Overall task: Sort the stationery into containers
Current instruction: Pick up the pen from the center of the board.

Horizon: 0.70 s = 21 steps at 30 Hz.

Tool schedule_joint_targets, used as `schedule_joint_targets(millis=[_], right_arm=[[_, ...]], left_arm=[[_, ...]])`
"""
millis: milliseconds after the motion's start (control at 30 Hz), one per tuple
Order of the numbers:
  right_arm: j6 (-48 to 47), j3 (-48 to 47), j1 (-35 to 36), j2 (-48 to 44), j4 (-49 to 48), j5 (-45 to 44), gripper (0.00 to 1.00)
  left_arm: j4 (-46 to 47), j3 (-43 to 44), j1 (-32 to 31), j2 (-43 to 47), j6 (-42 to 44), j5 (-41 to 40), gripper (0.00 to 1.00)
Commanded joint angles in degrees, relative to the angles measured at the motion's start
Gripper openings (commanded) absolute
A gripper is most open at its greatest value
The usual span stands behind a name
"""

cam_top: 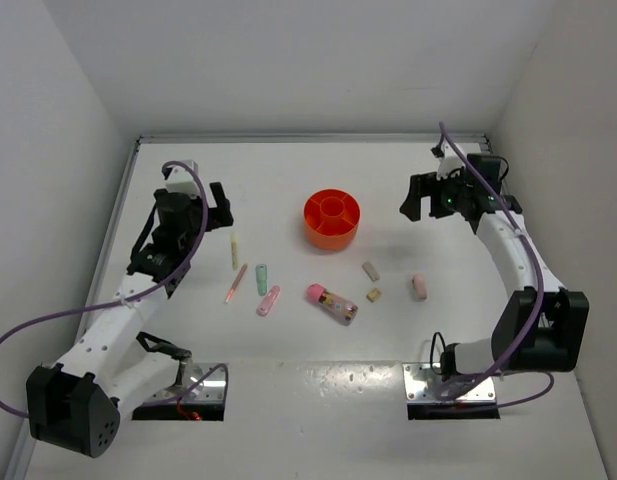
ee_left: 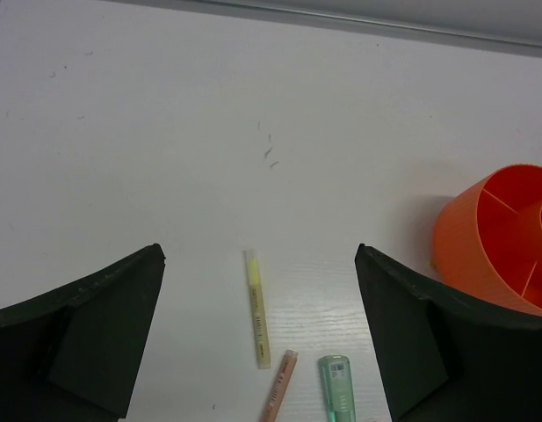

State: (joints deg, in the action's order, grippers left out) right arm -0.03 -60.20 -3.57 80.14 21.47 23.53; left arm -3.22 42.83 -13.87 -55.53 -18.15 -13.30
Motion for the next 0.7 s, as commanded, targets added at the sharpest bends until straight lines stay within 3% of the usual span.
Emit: schedule_joint_targets(millis=[0,200,233,267,300,333,367,433,467,500,533,567,633,667], right_arm=[[0.5,0.7,-0.6,-2.0,-2.0,1.5,1.0],[-0.7,1.2,-0.6,-3.8,-2.1,5.0,1.0],[-1.5,1.2,-0.6,-4.4,-2.1,6.0,1.0],[-2.2,2.1,-0.6,-5.8,-2.1,8.4,0.99],[-3.0,2.7,-0.6,-6.7,-2.1,10.1,0.84],[-4.0,3.3,-0.6,-7.6,-2.1,12.0,0.55],[-4.0,3.9,-0.6,-8.4,-2.8,12.0,0.01],[-3.0,4.5,-0.6,-10.6,-3.7,12.0,0.0],[-2.1,5.1,-0.6,-11.3,-4.8,12.0,0.01],[-1.1,5.7,-0.6,-11.8,-5.6,11.4,0.34],[1.0,6.3,-0.6,-12.5,-6.8,11.4,0.83],[2.4,6.8,-0.6,-12.6,-7.8,10.8,1.0],[2.4,7.4,-0.6,-13.3,-8.5,12.9,1.0],[0.9,7.4,-0.6,-13.3,-7.9,14.5,0.7]], left_arm=[[2.0,1.0,0.1,-0.2,0.7,0.6,0.96],[0.9,1.0,0.1,-3.2,-0.8,-0.1,0.91],[0.9,1.0,0.1,-3.7,-0.8,-0.1,0.86],[0.9,1.6,0.1,-4.4,-0.8,-0.1,0.73],[0.4,1.6,0.1,-6.0,-1.5,0.5,0.62],[-0.2,2.2,0.1,-6.9,-1.5,0.6,0.48],[-0.2,2.2,0.1,-7.7,-2.1,0.6,0.19],[-2.0,3.6,0.1,-10.4,-2.2,1.5,0.0],[-2.0,3.6,0.1,-11.1,-2.2,2.4,0.0],[-2.5,3.6,0.1,-12.0,-2.2,3.3,0.0],[-3.2,4.4,0.1,-12.8,-2.2,3.8,0.0],[-4.1,5.2,-0.6,-14.9,-2.2,5.0,0.0],[-7.6,6.6,-2.3,-17.0,0.1,5.7,0.1],[-8.5,7.2,-3.3,-17.9,0.1,4.7,0.25]])
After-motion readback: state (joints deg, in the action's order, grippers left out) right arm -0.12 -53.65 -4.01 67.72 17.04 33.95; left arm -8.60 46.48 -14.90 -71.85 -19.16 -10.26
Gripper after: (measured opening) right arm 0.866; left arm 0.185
